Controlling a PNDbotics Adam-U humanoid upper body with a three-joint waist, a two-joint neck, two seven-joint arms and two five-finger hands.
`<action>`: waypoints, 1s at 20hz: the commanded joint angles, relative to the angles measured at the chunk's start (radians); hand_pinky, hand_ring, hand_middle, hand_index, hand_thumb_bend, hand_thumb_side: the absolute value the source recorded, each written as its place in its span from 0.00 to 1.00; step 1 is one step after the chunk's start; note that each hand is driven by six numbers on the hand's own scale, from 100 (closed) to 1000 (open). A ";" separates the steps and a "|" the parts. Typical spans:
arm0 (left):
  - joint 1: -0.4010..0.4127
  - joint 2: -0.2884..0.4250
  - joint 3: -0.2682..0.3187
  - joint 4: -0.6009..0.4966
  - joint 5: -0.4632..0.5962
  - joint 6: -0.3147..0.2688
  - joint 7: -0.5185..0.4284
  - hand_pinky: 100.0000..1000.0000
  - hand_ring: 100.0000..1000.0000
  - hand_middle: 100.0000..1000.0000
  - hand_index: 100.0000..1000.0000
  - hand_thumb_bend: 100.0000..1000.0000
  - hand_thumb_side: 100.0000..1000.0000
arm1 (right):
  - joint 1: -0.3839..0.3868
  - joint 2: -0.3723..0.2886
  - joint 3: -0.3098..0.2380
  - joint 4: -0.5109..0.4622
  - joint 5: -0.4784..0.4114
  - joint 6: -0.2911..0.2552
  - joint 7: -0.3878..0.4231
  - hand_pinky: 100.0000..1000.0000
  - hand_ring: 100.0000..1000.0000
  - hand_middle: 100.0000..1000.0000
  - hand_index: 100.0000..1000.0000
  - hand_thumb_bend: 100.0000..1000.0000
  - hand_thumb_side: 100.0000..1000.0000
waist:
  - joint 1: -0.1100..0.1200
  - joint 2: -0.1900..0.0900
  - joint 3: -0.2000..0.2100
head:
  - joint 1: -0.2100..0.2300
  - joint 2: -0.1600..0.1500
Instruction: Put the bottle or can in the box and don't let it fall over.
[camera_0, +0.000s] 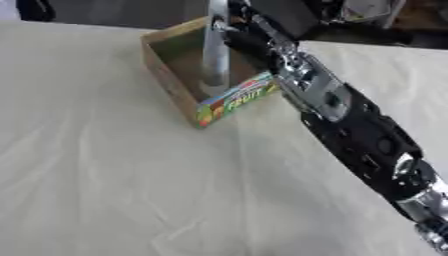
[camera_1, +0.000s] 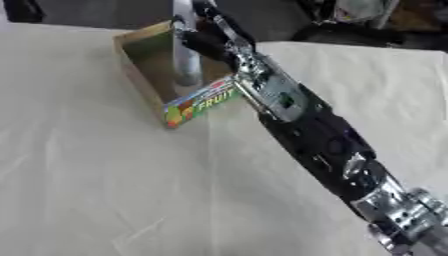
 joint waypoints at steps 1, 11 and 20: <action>-0.002 0.025 0.013 -0.020 -0.006 0.002 0.001 1.00 0.61 0.69 0.68 0.43 0.27 | 0.000 -0.013 -0.013 -0.041 -0.007 0.010 -0.006 1.00 1.00 1.00 1.00 0.00 0.49 | 0.011 -0.028 -0.004 | 0.006 0.003; 0.015 0.024 0.020 -0.020 -0.014 0.004 0.007 1.00 0.62 0.69 0.68 0.43 0.27 | 0.067 -0.025 -0.015 -0.146 -0.004 0.032 -0.020 1.00 1.00 1.00 1.00 0.00 0.48 | 0.011 -0.037 -0.028 | 0.021 0.013; 0.030 0.033 0.027 -0.020 -0.020 0.003 0.016 1.00 0.62 0.69 0.68 0.44 0.26 | 0.166 -0.049 -0.037 -0.301 -0.008 0.058 -0.037 1.00 1.00 1.00 1.00 0.00 0.47 | 0.011 -0.055 -0.055 | 0.038 0.029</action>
